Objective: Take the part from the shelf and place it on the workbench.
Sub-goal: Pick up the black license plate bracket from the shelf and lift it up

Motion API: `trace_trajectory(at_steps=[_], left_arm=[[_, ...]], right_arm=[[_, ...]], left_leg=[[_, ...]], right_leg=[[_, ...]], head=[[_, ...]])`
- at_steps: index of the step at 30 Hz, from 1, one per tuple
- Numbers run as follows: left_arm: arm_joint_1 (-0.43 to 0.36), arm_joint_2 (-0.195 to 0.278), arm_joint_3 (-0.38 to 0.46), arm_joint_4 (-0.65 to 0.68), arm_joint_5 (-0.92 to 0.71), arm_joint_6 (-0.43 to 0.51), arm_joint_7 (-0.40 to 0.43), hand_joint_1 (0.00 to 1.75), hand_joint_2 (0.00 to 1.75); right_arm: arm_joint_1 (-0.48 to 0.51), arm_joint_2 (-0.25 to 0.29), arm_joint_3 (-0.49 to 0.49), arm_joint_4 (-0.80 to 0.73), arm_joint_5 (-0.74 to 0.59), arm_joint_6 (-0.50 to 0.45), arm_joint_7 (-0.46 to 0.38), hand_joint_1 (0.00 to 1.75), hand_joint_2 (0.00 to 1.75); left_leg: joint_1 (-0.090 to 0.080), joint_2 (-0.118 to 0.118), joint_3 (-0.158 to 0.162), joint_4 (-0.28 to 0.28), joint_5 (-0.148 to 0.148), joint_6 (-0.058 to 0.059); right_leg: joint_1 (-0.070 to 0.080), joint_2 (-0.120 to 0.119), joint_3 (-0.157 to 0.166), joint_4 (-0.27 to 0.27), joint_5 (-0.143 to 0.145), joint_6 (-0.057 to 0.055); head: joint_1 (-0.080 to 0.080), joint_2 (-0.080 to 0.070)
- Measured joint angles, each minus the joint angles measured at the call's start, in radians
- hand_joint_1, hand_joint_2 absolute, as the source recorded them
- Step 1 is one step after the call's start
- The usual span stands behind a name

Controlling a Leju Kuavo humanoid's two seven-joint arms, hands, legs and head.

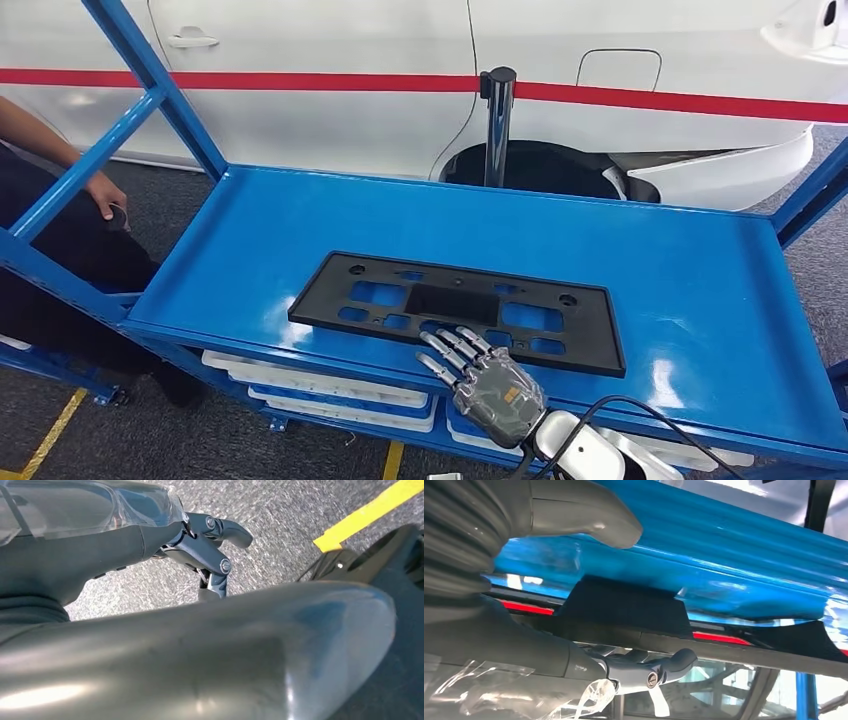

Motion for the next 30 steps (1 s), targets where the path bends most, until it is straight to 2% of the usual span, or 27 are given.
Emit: trace_trajectory(at_steps=[1, 2, 3, 4, 6, 8, 9, 11, 12, 13, 14, 15, 17, 18, 19, 22, 23, 24, 25, 27, 28, 29, 30], left_arm=[[0.0, 0.0, 0.0, 0.0, 0.0, 0.0, 0.0, 0.0, 0.0], [0.0, 0.002, 0.0, 0.0, 0.0, 0.0, 0.0, 0.0, 0.0], [-0.002, 0.002, 0.0, 0.0, -0.001, 0.0, -0.001, 0.0, 0.0], [-0.004, 0.004, 0.0, 0.0, 0.0, 0.0, -0.001, 0.0, 0.0], [-0.005, 0.005, 0.001, 0.0, 0.0, -0.001, -0.002, 0.0, 0.0], [-0.004, 0.005, 0.001, 0.0, 0.0, -0.001, -0.002, 0.0, 0.0], [-0.005, 0.005, 0.001, 0.0, 0.0, -0.001, -0.002, 0.0, 0.0], [-0.005, 0.005, 0.001, 0.0, 0.0, -0.002, -0.003, 0.0, 0.0], [-0.004, 0.005, 0.001, 0.0, 0.0, -0.003, -0.003, 0.0, 0.0], [-0.003, 0.005, 0.001, 0.0, 0.0, -0.003, -0.003, 0.0, 0.0], [-0.002, 0.005, 0.001, 0.0, 0.0, -0.004, -0.003, 0.0, 0.0], [-0.001, 0.005, 0.001, 0.0, 0.0, -0.004, -0.003, 0.0, 0.0], [0.001, 0.005, 0.001, 0.0, 0.0, -0.004, -0.003, 0.0, 0.0], [0.0, 0.005, 0.001, 0.0, 0.0, -0.004, -0.003, 0.0, 0.0], [-0.001, 0.005, 0.001, 0.0, -0.001, -0.004, -0.003, 0.0, 0.0], [-0.003, 0.007, 0.001, 0.0, -0.002, -0.004, -0.003, 0.0, 0.0], [-0.002, 0.007, 0.001, 0.0, -0.002, -0.004, -0.003, 0.0, 0.0], [-0.002, 0.008, 0.001, -0.001, -0.002, -0.005, -0.003, 0.0, 0.0], [-0.002, 0.009, 0.001, -0.001, -0.003, -0.005, -0.003, 0.0, 0.0], [-0.003, 0.008, 0.001, -0.001, -0.005, -0.005, -0.003, 0.0, 0.0], [-0.002, 0.008, 0.001, -0.001, -0.007, -0.005, -0.003, 0.0, 0.0], [-0.001, 0.008, 0.001, -0.001, -0.008, -0.005, -0.003, 0.0, 0.0], [-0.001, 0.008, 0.001, -0.001, -0.01, -0.005, -0.003, 0.0, 0.0]], right_arm=[[0.002, 0.0, -0.005, 0.001, 0.0, -0.003, 0.001, 0.0, 1.75], [0.003, -0.001, -0.01, 0.001, 0.001, -0.006, 0.002, 0.0, 1.75], [0.003, -0.001, -0.016, 0.001, 0.001, -0.008, 0.003, 0.0, 1.75], [0.003, -0.002, -0.021, 0.001, 0.002, -0.01, 0.004, 0.0, 1.75], [0.005, -0.005, -0.029, 0.002, 0.002, -0.015, 0.005, 0.0, 1.75], [0.007, -0.009, -0.039, 0.002, 0.001, -0.022, 0.006, 0.0, 1.75], [0.007, -0.012, -0.045, 0.001, 0.0, -0.026, 0.007, 0.0, 1.75], [0.007, -0.018, -0.056, 0.001, -0.004, -0.034, 0.009, 0.0, 1.75], [0.008, -0.02, -0.061, 0.001, -0.007, -0.035, 0.01, 0.0, 1.75], [0.01, -0.022, -0.064, 0.001, -0.009, -0.036, 0.011, 0.0, 1.75], [0.012, -0.023, -0.066, 0.001, -0.011, -0.036, 0.012, 0.0, 1.75], [0.014, -0.025, -0.067, 0.001, -0.012, -0.036, 0.012, 0.0, 1.75], [0.016, -0.026, -0.071, 0.001, -0.011, -0.036, 0.012, 0.0, 1.75], [0.016, -0.026, -0.072, 0.001, -0.011, -0.037, 0.012, 0.0, 1.75], [0.016, -0.026, -0.074, 0.001, -0.01, -0.038, 0.012, 0.0, 1.75], [0.018, -0.026, -0.076, 0.002, -0.01, -0.043, 0.011, 0.0, 1.75], [0.019, -0.026, -0.077, 0.002, -0.01, -0.047, 0.011, 0.0, 1.75], [0.02, -0.026, -0.078, 0.002, -0.01, -0.051, 0.01, 0.0, 1.75], [0.02, -0.025, -0.079, 0.002, -0.01, -0.056, 0.008, 0.0, 1.75], [0.023, -0.023, -0.082, 0.002, -0.007, -0.069, 0.006, 0.0, 1.75], [0.026, -0.022, -0.083, 0.003, -0.004, -0.077, 0.006, 0.0, 1.75], [0.029, -0.022, -0.084, 0.004, 0.0, -0.085, 0.005, 0.0, 1.75], [0.031, -0.021, -0.084, 0.005, 0.006, -0.094, 0.005, 0.0, 1.75]], left_leg=[[-0.003, 0.0, 0.031, -0.071, 0.038, 0.009], [-0.01, 0.0, 0.069, -0.156, 0.074, 0.024], [-0.017, 0.001, 0.099, -0.222, 0.098, 0.036], [-0.024, 0.002, 0.118, -0.264, 0.112, 0.045], [-0.032, 0.004, 0.127, -0.291, 0.119, 0.053], [-0.032, 0.006, 0.142, -0.319, 0.135, 0.056], [-0.029, 0.007, 0.149, -0.334, 0.143, 0.058], [-0.026, 0.008, 0.156, -0.345, 0.151, 0.059], [-0.027, 0.008, 0.154, -0.343, 0.151, 0.06], [-0.029, 0.008, 0.152, -0.34, 0.15, 0.061], [-0.03, 0.007, 0.15, -0.337, 0.148, 0.061], [-0.03, 0.007, 0.148, -0.332, 0.146, 0.06], [-0.028, 0.006, 0.143, -0.314, 0.136, 0.054], [-0.029, 0.006, 0.139, -0.302, 0.129, 0.05], [-0.031, 0.006, 0.134, -0.292, 0.122, 0.047], [-0.033, 0.004, 0.126, -0.277, 0.112, 0.045], [-0.031, 0.004, 0.121, -0.263, 0.101, 0.04], [-0.027, 0.004, 0.109, -0.232, 0.081, 0.032], [-0.021, 0.004, 0.085, -0.177, 0.049, 0.022], [-0.01, 0.004, 0.017, -0.029, -0.021, 0.005], [-0.006, 0.004, -0.011, 0.031, -0.042, 0.002], [-0.004, 0.004, -0.024, 0.055, -0.043, 0.003], [-0.005, 0.004, -0.017, 0.038, -0.025, 0.008]], right_leg=[[0.002, 0.001, 0.002, -0.001, 0.0, 0.0], [0.002, 0.001, 0.004, -0.004, 0.001, 0.0], [0.001, 0.001, 0.006, -0.008, 0.002, 0.002], [-0.001, 0.001, 0.008, -0.012, 0.003, 0.004], [-0.005, 0.0, 0.01, -0.02, 0.008, 0.012], [0.003, -0.002, 0.012, -0.019, 0.004, 0.02], [0.008, -0.002, 0.002, 0.003, -0.013, 0.022], [0.014, -0.002, -0.05, 0.117, -0.077, 0.02], [0.015, -0.002, -0.086, 0.192, -0.111, 0.018], [0.016, -0.002, -0.114, 0.247, -0.127, 0.017], [0.016, -0.002, -0.126, 0.268, -0.125, 0.016], [0.015, -0.002, -0.115, 0.244, -0.102, 0.016], [0.012, -0.003, -0.046, 0.107, -0.036, 0.02], [0.01, -0.002, -0.014, 0.045, -0.014, 0.018], [0.008, 0.0, 0.005, 0.007, -0.003, 0.016], [0.006, 0.002, 0.008, -0.005, -0.001, 0.006], [0.005, 0.002, 0.008, -0.004, 0.0, 0.004], [0.003, 0.002, 0.006, -0.004, 0.001, 0.002], [0.002, 0.002, 0.005, -0.004, 0.002, 0.0], [0.002, 0.001, 0.002, -0.003, 0.003, -0.002], [0.003, 0.001, 0.001, -0.003, 0.003, -0.002], [0.004, 0.001, 0.0, -0.003, 0.003, -0.002], [0.006, 0.001, 0.001, -0.003, 0.003, -0.002]], head=[[0.0, 0.0], [0.0, 0.0], [0.0, 0.0], [0.0, 0.0], [0.0, 0.0], [0.001, 0.0], [0.001, 0.0], [0.002, 0.0], [0.002, 0.0], [0.002, 0.0], [0.002, 0.0], [0.002, 0.0], [0.002, 0.0], [0.002, 0.0], [0.002, 0.0], [0.001, 0.0], [0.001, 0.0], [0.001, 0.0], [0.001, 0.0], [0.0, 0.0], [0.0, 0.0], [0.0, 0.0], [0.0, 0.0]])
